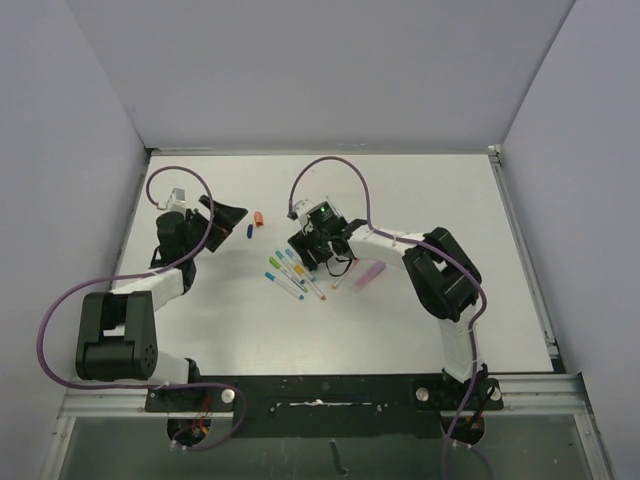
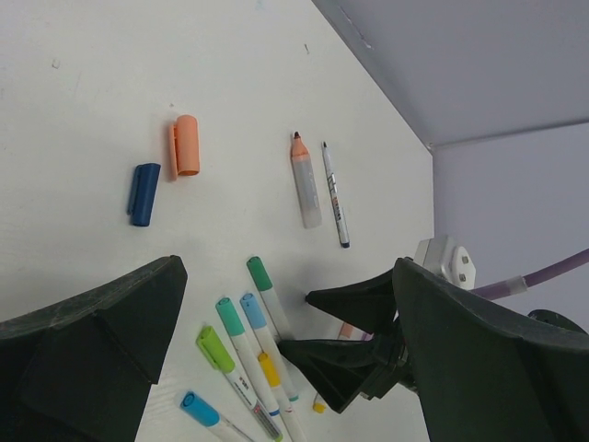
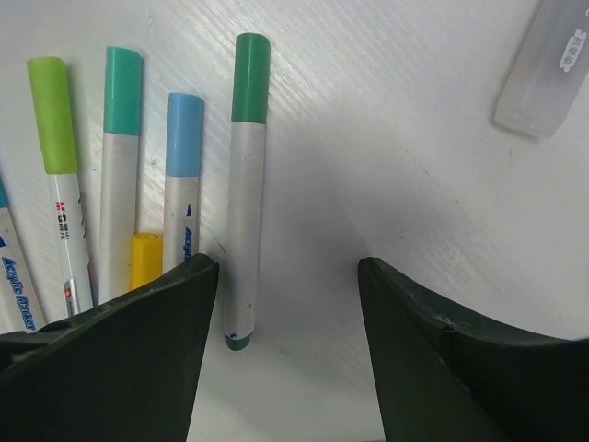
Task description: Open the pen caps
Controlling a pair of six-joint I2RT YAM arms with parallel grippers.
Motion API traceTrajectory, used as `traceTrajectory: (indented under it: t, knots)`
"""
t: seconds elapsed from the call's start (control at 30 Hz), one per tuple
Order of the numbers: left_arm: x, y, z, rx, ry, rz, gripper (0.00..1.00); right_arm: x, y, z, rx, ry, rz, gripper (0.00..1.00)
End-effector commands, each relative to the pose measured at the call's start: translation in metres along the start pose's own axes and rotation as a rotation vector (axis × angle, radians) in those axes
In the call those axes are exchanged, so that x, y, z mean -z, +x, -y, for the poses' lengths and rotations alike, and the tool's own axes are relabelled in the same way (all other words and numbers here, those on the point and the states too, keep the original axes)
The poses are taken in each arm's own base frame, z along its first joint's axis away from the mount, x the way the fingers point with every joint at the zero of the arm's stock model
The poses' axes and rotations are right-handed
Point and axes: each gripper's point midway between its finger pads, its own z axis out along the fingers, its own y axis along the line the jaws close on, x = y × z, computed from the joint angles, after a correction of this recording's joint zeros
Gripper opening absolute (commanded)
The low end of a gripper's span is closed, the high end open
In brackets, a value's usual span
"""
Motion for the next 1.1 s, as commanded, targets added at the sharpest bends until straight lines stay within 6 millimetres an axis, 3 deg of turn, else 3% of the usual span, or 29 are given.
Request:
traceTrajectory:
  t: [0.0,0.13,0.37,0.5,0.8,1.07]
  knots:
    - [-0.002,-0.005,0.01,-0.017,0.051,0.013,0.98,-0.001,-0.01,-0.002,0.025,0.01,0.024,0.61]
    - [-0.002,-0.006,0.01,-0.015,0.049,0.013,0.97,-0.002,-0.006,-0.004,0.029,0.008,0.007,0.5]
    - [-0.001,-0.005,0.009,-0.013,0.022,0.004,0.97,-0.007,0.006,-0.007,0.035,-0.013,-0.027,0.21]
    - [-0.003,-0.001,0.013,-0.018,0.01,-0.01,0.97,-0.007,0.008,-0.006,0.031,-0.01,-0.035,0.0]
    - [-0.032,0.057,0.039,-0.015,0.034,-0.123,0.94,0.04,-0.051,-0.006,-0.013,-0.044,0.209,0.0]
    - [-0.055,0.086,0.053,-0.022,0.067,-0.188,0.91,0.075,-0.078,-0.014,-0.012,-0.085,0.315,0.0]
